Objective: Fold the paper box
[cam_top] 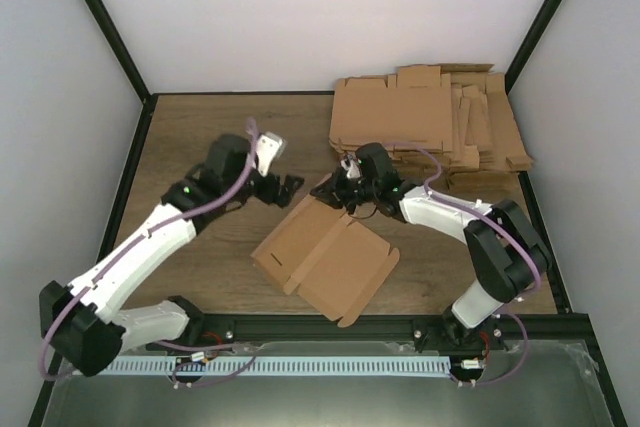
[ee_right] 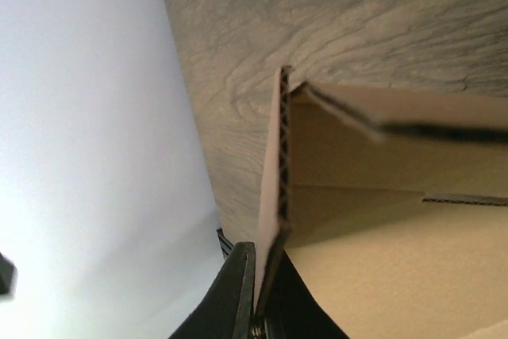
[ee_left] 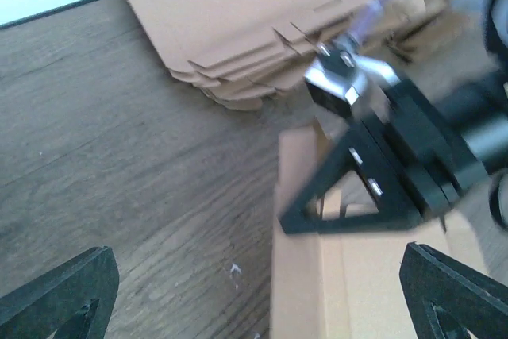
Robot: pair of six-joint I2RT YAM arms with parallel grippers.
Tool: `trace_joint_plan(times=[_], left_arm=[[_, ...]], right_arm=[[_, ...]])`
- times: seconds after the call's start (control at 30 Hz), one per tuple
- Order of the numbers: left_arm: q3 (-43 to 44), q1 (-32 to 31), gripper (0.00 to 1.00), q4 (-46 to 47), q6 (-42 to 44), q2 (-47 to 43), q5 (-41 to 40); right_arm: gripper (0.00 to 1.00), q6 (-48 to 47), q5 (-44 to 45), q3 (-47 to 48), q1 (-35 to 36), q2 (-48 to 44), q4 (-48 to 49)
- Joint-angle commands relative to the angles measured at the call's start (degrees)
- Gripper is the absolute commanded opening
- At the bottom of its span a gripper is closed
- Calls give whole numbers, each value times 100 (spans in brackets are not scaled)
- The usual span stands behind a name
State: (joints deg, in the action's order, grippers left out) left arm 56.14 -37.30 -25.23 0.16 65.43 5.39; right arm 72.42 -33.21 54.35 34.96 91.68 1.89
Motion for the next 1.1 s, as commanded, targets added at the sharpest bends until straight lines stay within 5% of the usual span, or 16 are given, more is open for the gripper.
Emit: trace_joint_plan(times=[0.0,0.1,0.33,0.7,1.07], left_arm=[[835,848,100,-1102,-1132,826,1599],[885,1024,100,-1251,-1097,1201,2158],[643,1306,100,-1044,-1085,1252,2900],[188,1304,100,-1061,-862,1244,2998],[-750,1168,100,-88,-1393,1074,2836]], right_arm=[[1,-478,-624,-671,12,-243,1646],[1,-450,-710,-1138,11,-506,2514],[1,-819,-634,-1251,-22,-867,2691],[1,-928,-937,-1765,-204,-646,3788],[1,-1214,-952,-2358,-297,-227,4753]])
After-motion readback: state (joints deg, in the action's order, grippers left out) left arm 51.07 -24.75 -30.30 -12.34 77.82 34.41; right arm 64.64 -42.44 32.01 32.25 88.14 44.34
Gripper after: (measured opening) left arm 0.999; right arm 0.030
